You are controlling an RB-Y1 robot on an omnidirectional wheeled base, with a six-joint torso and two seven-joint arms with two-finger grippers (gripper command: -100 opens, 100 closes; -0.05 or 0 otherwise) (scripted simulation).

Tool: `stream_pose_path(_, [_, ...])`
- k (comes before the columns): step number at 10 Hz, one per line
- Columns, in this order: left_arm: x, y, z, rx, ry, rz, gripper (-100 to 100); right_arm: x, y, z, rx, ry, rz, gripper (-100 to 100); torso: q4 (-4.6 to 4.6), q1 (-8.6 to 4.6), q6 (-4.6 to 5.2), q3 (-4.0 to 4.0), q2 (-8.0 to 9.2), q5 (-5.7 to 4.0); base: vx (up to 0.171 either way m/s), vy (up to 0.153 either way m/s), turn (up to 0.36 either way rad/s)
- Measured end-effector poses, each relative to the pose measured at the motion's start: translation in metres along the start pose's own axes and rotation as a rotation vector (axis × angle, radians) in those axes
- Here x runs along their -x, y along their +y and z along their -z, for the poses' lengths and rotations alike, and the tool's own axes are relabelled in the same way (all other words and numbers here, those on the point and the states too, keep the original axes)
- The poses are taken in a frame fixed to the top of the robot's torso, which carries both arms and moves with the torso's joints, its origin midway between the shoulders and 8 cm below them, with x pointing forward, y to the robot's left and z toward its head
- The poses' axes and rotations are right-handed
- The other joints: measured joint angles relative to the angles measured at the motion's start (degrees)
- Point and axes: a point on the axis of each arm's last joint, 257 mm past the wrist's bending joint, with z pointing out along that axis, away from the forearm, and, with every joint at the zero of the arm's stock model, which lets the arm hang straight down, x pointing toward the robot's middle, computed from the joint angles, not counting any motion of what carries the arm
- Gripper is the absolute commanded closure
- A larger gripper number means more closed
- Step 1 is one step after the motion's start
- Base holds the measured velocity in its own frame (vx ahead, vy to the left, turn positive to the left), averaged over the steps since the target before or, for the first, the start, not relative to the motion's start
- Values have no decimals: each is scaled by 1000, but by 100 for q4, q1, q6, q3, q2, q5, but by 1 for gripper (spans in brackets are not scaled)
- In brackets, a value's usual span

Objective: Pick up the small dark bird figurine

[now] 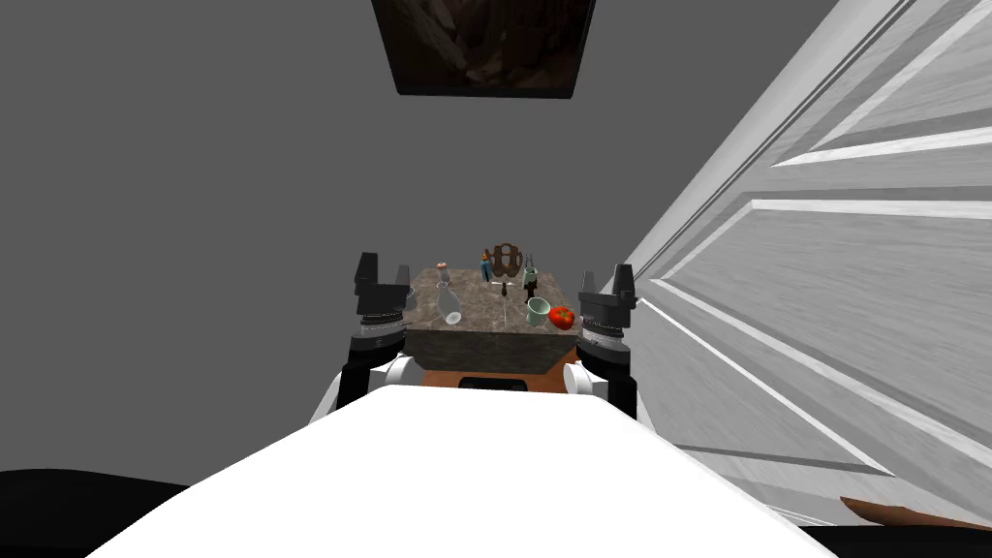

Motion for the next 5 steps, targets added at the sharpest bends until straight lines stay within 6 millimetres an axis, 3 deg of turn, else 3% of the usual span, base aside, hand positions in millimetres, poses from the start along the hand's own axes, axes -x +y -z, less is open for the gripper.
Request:
stream_pose_path(3, [0,0,0,0,0,0,0,-9,-23,-3,-51,59,41,-100,1,-1,-1,4,7,0,-25,0,132])
stream_pose_path(5, [0,0,0,0,0,0,0,-12,-49,-5,-106,101,87,-100,2,-7,-3,4,8,-2,-30,-15,196])
